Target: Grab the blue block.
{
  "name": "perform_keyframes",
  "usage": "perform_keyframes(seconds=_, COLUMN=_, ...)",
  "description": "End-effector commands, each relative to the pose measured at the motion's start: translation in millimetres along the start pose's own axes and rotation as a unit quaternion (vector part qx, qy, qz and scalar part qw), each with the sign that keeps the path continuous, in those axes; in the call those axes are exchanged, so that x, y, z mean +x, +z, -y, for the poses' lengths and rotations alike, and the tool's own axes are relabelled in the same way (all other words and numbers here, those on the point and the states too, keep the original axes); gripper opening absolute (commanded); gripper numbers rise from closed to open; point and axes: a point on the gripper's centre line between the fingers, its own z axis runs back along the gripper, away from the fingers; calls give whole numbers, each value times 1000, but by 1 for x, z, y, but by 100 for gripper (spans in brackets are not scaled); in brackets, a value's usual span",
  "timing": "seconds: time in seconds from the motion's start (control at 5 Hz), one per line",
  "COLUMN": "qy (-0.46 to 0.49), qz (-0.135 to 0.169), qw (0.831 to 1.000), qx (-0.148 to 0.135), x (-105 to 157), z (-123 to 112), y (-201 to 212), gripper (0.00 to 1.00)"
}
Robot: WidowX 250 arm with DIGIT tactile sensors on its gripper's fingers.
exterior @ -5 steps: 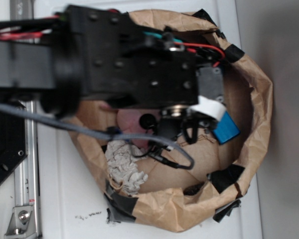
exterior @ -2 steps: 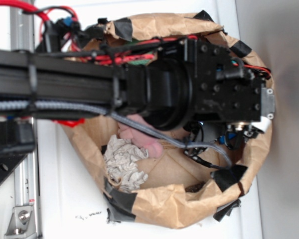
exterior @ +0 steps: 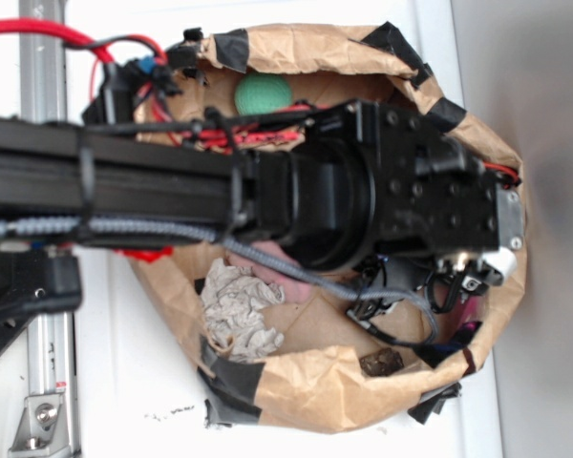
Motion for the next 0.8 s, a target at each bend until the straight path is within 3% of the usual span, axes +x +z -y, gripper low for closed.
perform_keyframes(seconds=0.0, qy=-18, qz=-15, qw=999, qx=-32, x=0, z=35, y=-9, gripper=0)
perform_keyframes(seconds=0.2, qy=-7, qz=-8, qw=1000, qx=-14, x=-2, z=31, y=0, gripper=0)
perform_keyframes(seconds=0.6, qy=67, qz=53, qw=996, qx=37, x=-26, z=16, y=67, gripper=0)
